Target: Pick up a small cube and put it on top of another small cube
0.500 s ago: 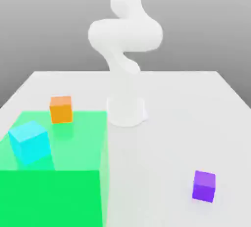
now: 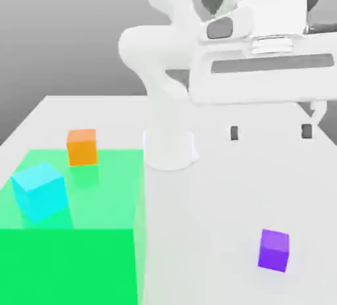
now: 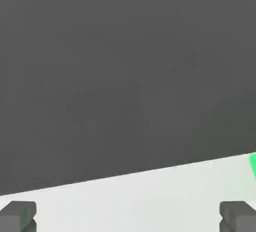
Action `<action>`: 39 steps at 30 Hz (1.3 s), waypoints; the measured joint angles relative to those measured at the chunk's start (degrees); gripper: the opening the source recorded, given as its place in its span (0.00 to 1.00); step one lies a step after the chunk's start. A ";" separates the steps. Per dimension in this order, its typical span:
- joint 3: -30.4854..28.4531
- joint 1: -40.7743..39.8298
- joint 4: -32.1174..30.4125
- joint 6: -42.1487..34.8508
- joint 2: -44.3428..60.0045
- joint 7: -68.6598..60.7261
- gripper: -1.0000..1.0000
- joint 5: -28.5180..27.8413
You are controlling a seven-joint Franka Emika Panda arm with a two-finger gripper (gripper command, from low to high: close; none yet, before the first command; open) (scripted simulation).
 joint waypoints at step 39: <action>-9.47 -7.57 12.50 -17.84 11.47 6.61 0.00 -4.41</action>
